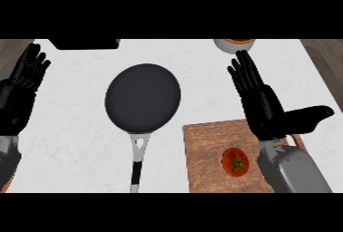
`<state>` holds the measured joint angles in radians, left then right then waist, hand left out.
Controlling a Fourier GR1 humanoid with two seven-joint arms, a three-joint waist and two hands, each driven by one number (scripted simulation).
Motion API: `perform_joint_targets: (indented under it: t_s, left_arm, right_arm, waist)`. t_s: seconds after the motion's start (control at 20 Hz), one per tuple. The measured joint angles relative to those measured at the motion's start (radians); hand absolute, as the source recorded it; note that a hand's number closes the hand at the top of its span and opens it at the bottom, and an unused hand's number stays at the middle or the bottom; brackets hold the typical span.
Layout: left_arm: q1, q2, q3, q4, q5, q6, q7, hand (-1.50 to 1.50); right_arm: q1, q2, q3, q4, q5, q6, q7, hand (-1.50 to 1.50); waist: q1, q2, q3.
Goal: Pick the tomato from the cutting board and place it in the pan
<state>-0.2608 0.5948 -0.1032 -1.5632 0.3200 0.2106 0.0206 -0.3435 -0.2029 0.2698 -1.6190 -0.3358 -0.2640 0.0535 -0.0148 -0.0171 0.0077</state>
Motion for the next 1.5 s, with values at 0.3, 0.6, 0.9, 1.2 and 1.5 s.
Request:
perform_joint_targets:
  t_s: [0.3, 0.6, 0.9, 1.2, 1.5]
  left_arm:
    - [0.124, -0.006, -0.055, 0.016, -0.080, 0.035, 0.038, 0.00]
    - [0.246, -0.023, -0.092, 0.048, -0.105, 0.060, 0.055, 0.00]
    - [0.306, -0.046, -0.138, 0.018, -0.143, 0.081, 0.058, 0.00]
    - [0.326, -0.068, -0.170, -0.013, -0.184, 0.100, 0.060, 0.00]
    - [0.308, -0.078, -0.176, -0.025, -0.199, 0.090, 0.081, 0.00]
  right_arm:
    - [0.115, -0.005, -0.107, -0.075, 0.102, -0.185, -0.088, -1.50]
    - [0.386, 0.005, -0.220, -0.033, 0.218, -0.456, -0.068, -1.50]
    - [0.739, -0.051, -0.123, -0.143, 0.395, -0.552, -0.014, -1.50]
    - [0.932, -0.219, -0.040, -0.360, 0.573, -0.507, 0.202, -1.50]
    - [0.918, -0.344, 0.020, -0.572, 0.707, -0.358, 0.515, -1.50]
  waist:
    - [-0.008, 0.007, -0.006]
    - [-0.061, 0.005, -0.010]
    - [-0.037, 0.008, -0.012]
    - [-0.002, 0.016, -0.013]
    - [0.022, 0.021, -0.012]
